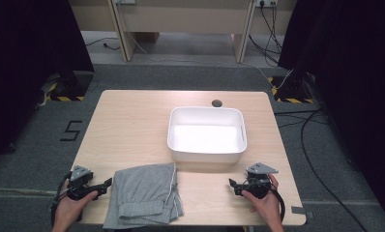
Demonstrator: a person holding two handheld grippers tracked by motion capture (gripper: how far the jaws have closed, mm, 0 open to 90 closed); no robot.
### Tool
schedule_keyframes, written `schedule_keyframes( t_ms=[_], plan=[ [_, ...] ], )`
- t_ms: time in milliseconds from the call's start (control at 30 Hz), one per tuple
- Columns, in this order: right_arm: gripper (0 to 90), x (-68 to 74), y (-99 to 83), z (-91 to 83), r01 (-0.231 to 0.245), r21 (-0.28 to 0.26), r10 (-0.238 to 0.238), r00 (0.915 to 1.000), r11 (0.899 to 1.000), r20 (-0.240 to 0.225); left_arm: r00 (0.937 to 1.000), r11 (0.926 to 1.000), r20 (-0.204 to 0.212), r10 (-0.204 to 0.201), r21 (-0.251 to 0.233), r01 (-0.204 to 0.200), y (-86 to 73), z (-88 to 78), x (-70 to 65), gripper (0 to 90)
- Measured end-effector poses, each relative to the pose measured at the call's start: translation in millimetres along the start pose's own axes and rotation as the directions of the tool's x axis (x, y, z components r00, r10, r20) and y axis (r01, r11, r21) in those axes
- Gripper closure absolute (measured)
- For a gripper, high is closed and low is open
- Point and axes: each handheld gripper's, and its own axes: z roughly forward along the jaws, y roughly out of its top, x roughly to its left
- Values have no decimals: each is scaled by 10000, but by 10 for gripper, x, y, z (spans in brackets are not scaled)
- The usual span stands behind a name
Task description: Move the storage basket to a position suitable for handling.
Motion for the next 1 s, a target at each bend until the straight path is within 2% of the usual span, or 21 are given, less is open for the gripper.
schedule_keyframes(
  t_ms=[133,233,400,467,500,533,567,600,633,667,833,867,900,933,967,1000],
  plan=[
    [172,-72,30,-100,-143,-398,153,9996,9991,246,9992,9986,269,-306,-421,317,88,-96,-13,169],
    [175,-99,50,-153,-190,-587,208,9993,9981,311,9991,9986,365,-213,-486,230,123,-133,-53,169],
    [185,-185,109,-298,-211,-965,275,9975,9951,657,9980,9956,591,226,-918,-171,256,-231,-239,169],
    [185,-204,122,-319,-221,-1063,296,9971,9941,696,9972,9948,687,281,-994,-212,286,-244,-276,169],
    [190,-230,146,-372,-333,-1176,422,9964,9925,741,9952,9932,907,379,-1131,-275,351,-262,-358,169],
    [193,-245,162,-395,-380,-1253,477,9960,9914,752,9952,9932,907,379,-1131,-275,351,-262,-358,169],
    [194,-261,179,-416,-417,-1314,522,9957,9905,771,9914,9914,1188,547,-1244,-398,421,-265,-444,169],
    [194,-261,179,-416,-417,-1314,522,9957,9905,771,9914,9914,1188,547,-1244,-398,421,-265,-444,169],
    [207,-284,218,-454,-403,-1477,530,9951,9882,831,9861,9902,1513,681,-1313,-482,494,-245,-536,169],
    [223,-288,238,-471,-383,-1653,536,9946,9855,892,9833,9893,1653,758,-1354,-535,532,-224,-584,169],
    [231,-297,354,-542,-404,-1970,588,9943,9796,885,9687,9846,2119,1294,-1429,-1003,748,-53,-842,170],
    [231,-297,354,-542,-404,-1970,588,9943,9796,885,9687,9846,2119,1294,-1429,-1003,748,-53,-842,171],
    [235,-303,413,-558,-408,-2143,602,9946,9759,846,9597,9831,2412,1439,-1454,-1109,835,8,-955,172],
    [237,-304,446,-559,-436,-2228,635,9945,9739,832,9558,9821,2510,1532,-1460,-1191,877,39,-1013,175],
    [237,-304,446,-559,-436,-2228,635,9945,9739,832,9558,9821,2510,1532,-1460,-1191,877,39,-1013,178],
    [248,-305,515,-550,-424,-2347,625,9949,9711,790,9504,9792,2601,1708,-1518,-1345,960,105,-1117,178]
  ],
)
